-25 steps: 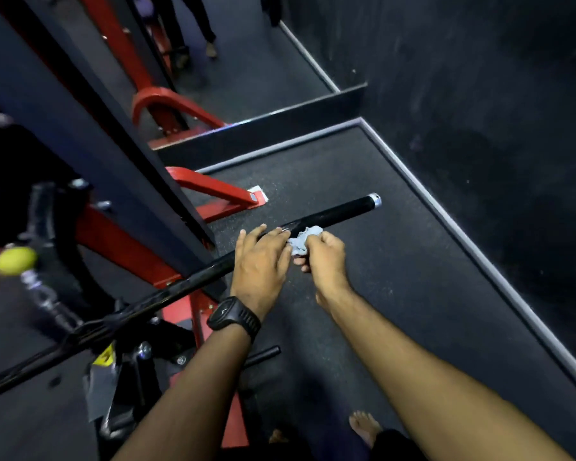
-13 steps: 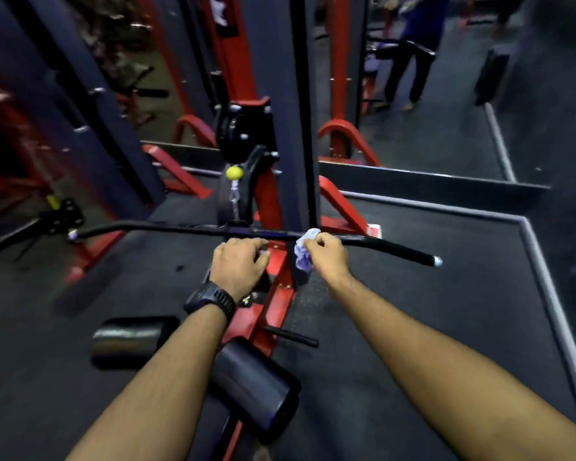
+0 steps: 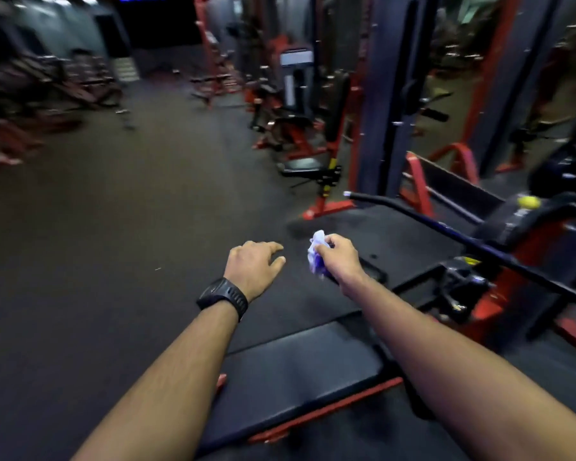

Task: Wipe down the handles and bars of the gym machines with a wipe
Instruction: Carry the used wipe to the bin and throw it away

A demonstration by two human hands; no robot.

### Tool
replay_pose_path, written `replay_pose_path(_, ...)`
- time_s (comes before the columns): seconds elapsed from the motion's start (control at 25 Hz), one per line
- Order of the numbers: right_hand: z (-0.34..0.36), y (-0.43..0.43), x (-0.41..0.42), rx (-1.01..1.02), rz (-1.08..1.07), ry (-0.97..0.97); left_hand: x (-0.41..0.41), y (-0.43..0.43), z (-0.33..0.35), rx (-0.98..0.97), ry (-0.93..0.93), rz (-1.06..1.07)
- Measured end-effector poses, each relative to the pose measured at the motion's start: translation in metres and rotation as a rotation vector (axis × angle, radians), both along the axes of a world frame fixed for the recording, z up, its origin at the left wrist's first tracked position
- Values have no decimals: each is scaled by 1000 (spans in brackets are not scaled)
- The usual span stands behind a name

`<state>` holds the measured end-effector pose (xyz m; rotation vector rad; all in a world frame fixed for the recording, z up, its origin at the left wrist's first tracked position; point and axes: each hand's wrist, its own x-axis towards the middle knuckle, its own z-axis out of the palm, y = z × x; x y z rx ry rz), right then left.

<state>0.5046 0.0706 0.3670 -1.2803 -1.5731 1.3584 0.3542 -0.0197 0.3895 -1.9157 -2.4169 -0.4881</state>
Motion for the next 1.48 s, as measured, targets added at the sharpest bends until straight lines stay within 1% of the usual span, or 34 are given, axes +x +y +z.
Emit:
replay_pose_path(0.2,13,-120,-192,-16,397,-15,-151,-171,15,-9,-7,365)
replay_pose_path(0.36,18,-219,-310,-17,673,-27,-229,-294,21,-6,-30,609)
replay_pose_path(0.4,17,-243,-339,-18,722,-27,-247,-322,23,-3,-33,670)
replay_pose_path(0.52,14,-313,-425,-1,841,59,-304,-403,25,0,-29,854)
replay_pose_path(0.64,11,-367,-506,59,989,85,-363,-463,23,-52,-12,982)
replay_pose_path(0.76,10,-397,-585,67,1076,71,-426,-495,25,-78,9,1079)
replay_pose_path(0.88,20,-409,-666,28,1138,64,-496,-510,37,-109,19,1134)
replay_pose_path(0.96,28,-408,-711,75,1176,44,-540,-514,46,-125,43,1156)
replay_pose_path(1.04,32,-403,-758,152,1153,65,-587,-515,51,-106,27,1163)
replay_pose_path(1.16,30,-391,-832,220,1099,37,-664,-510,47,-128,19,1151)
replay_pose_path(1.32,26,-369,-938,303,1018,17,-782,-493,42,-96,35,1077)
replay_pose_path(1.4,24,-358,-997,308,953,19,-848,-483,39,-51,29,1024)
replay_pose_path(1.48,29,-343,-1049,287,880,14,-916,-468,41,-55,-4,972)
